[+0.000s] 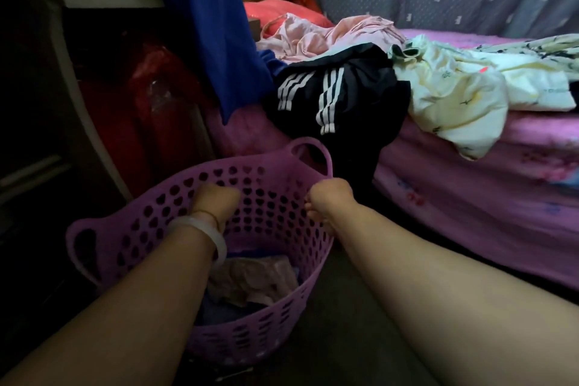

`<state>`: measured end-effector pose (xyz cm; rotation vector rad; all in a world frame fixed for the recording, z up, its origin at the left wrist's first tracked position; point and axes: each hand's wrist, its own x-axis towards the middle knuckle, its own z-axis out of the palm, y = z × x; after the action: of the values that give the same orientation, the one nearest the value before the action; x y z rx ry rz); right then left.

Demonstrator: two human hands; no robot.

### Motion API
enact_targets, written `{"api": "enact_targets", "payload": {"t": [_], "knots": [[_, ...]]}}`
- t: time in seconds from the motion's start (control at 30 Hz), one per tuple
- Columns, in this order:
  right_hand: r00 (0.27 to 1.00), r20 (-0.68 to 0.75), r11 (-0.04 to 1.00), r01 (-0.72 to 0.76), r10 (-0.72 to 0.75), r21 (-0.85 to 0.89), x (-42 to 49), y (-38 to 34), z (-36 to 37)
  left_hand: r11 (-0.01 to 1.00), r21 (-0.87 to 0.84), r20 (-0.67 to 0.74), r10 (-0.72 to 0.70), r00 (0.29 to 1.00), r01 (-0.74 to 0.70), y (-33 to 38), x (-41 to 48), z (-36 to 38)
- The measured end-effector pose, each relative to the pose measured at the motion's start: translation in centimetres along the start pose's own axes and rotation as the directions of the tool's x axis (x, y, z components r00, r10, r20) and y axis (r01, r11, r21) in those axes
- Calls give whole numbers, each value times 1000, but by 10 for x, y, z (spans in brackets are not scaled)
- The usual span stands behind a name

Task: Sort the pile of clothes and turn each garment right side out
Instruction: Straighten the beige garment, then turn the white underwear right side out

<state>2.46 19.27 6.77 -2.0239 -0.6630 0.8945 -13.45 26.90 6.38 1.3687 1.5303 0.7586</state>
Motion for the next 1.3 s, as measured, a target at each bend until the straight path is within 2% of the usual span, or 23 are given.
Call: {"api": "enact_targets", "payload": {"t": [0.07, 0.2, 0.3, 0.37, 0.4, 0.43, 0.5, 0.57, 0.6, 0.73, 0.8, 0.93, 1.0, 1.1, 1.17, 1.23, 1.3], "knots": [[997, -71, 965, 51, -33, 258, 3, -4, -9, 992, 41, 17, 122, 992, -122, 7, -5, 19], [980, -164, 892, 175, -116, 417, -10, -6, -44, 931, -27, -26, 363, 932, -363, 31, -37, 61], [929, -336, 860, 292, -152, 419, -5, 23, -96, 820, 14, 5, 571, 821, -571, 45, -79, 110], [883, -451, 873, 320, -133, 368, 13, 67, -136, 768, 6, 108, 636, 764, -640, 45, -107, 152], [862, -495, 905, 290, -105, 311, 25, 98, -157, 762, 6, 171, 637, 752, -647, 42, -120, 176], [854, -515, 943, 231, -79, 239, 41, 132, -178, 768, 9, 241, 620, 747, -640, 38, -131, 199], [890, -455, 999, 0, 21, 45, 66, 198, -211, 801, 65, 399, 526, 751, -595, 27, -149, 242], [922, -357, 972, -205, 152, -114, 72, 257, -236, 834, 160, 501, 393, 771, -528, 15, -163, 288], [919, -335, 954, -267, 210, -133, 70, 279, -243, 849, 195, 531, 331, 781, -492, 9, -167, 307], [878, -350, 904, -399, 328, -152, 88, 356, -264, 880, 289, 590, 146, 794, -376, -16, -184, 374], [894, -273, 871, -423, 356, -251, 100, 378, -271, 899, 310, 597, 69, 800, -309, -29, -193, 403], [919, -38, 839, -375, 392, -394, 109, 414, -275, 920, 330, 595, -30, 803, -211, -46, -206, 444], [931, -7, 804, -318, 365, -502, 105, 424, -271, 926, 344, 586, -81, 806, -157, -55, -211, 451], [969, 7, 638, -157, 247, -754, 101, 426, -261, 920, 384, 557, -159, 816, -83, -63, -212, 451], [976, 106, 490, -1, 191, -872, 100, 421, -246, 923, 386, 523, -205, 828, -15, -67, -209, 446], [970, 216, 378, 158, 114, -912, 95, 415, -228, 926, 375, 473, -229, 851, 41, -69, -206, 440], [970, 245, 334, 232, -5, -914, 86, 413, -213, 935, 347, 432, -232, 871, 77, -71, -205, 435]]}}
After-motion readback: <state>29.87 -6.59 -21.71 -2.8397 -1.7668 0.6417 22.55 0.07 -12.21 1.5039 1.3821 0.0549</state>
